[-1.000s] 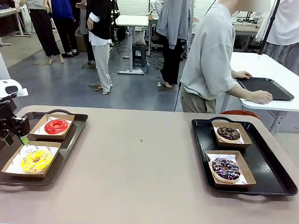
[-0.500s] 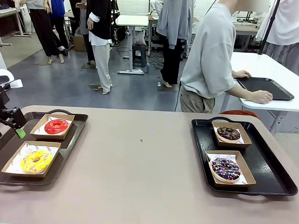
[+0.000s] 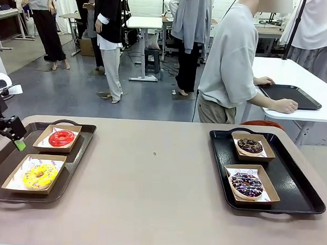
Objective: Individually package the donuts and arrange them on the tray.
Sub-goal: Place the picked Paper togo box on the Handle tray.
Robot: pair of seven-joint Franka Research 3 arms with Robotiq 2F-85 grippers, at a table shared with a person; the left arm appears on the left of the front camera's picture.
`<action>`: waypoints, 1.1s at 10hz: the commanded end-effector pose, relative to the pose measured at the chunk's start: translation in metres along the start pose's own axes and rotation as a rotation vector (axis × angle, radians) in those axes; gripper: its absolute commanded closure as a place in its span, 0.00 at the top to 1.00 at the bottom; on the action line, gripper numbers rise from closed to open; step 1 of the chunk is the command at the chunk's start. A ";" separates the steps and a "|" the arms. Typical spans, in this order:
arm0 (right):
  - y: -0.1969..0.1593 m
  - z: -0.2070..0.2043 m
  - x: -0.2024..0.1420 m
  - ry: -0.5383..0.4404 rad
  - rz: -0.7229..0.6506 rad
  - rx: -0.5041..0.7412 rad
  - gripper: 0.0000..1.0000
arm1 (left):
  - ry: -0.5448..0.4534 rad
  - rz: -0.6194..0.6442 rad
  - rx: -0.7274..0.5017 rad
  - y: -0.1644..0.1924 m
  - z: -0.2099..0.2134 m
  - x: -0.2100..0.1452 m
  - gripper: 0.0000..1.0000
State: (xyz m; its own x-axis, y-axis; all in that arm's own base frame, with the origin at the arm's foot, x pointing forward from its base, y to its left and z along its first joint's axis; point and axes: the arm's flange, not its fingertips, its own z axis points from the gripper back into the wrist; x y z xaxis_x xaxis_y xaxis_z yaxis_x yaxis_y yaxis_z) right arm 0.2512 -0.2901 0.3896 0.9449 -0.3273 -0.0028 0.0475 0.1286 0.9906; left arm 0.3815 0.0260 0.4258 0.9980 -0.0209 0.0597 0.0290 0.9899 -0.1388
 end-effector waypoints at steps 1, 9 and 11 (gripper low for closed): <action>0.000 0.002 -0.001 -0.004 0.000 0.007 1.00 | -0.004 -0.001 -0.001 -0.001 0.003 -0.001 0.82; 0.000 0.002 -0.001 -0.004 0.000 0.007 1.00 | -0.202 0.095 -1.066 0.201 0.042 -0.002 0.82; 0.000 0.002 -0.001 -0.004 0.000 0.007 1.00 | -0.159 0.135 -1.193 0.234 0.023 -0.013 0.82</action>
State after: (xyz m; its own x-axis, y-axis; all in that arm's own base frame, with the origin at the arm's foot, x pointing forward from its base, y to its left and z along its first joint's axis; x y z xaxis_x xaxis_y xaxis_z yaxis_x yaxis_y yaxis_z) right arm 0.2502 -0.2907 0.3894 0.9439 -0.3303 -0.0034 0.0483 0.1280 0.9906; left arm 0.3549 0.2393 0.4225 0.9697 0.2087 0.1269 0.0688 0.2650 -0.9618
